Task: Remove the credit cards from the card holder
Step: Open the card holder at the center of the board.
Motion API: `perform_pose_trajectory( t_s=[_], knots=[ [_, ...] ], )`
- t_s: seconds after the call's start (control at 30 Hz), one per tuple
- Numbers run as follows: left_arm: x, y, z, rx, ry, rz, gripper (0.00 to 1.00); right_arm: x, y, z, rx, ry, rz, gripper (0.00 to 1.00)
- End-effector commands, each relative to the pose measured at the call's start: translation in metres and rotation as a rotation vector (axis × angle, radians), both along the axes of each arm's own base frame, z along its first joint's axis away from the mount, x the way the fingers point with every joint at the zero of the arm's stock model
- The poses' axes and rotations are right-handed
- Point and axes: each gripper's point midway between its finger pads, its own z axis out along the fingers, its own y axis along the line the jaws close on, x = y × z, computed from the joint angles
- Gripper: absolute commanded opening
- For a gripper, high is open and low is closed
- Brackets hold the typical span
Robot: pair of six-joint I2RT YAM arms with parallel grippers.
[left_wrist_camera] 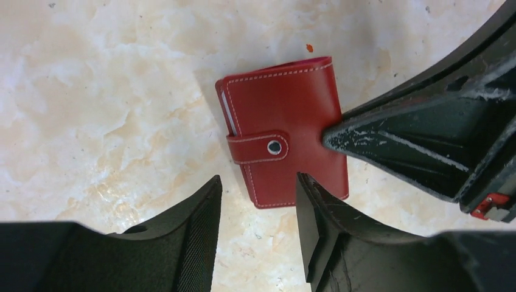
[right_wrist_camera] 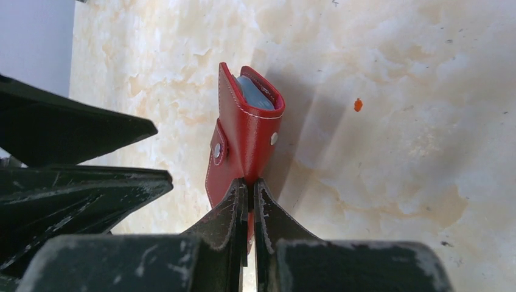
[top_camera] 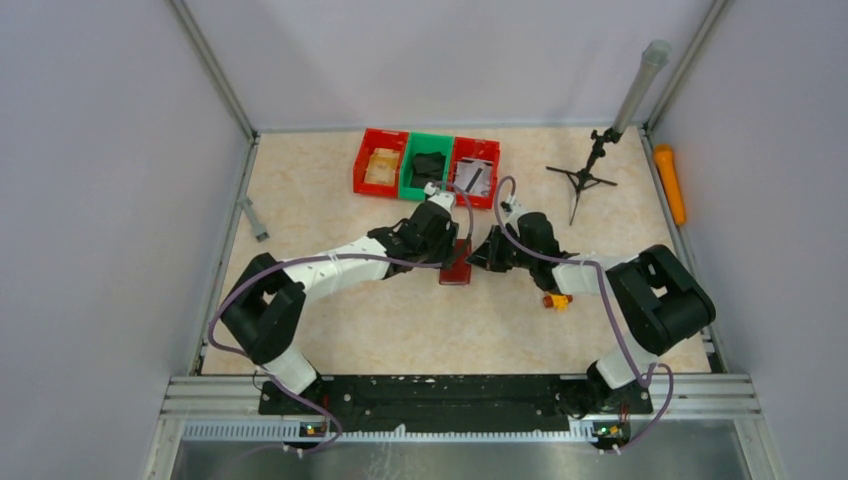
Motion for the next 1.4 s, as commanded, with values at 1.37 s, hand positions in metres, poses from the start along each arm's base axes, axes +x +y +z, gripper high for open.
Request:
perform_pose_trajectory(
  t_s=[1.37],
  knots=[
    [0.032,0.045,-0.03,-0.014,0.174,0.177,0.31,0.005,0.006,0.003,-0.018,-0.02,0.015,0.0]
  ],
)
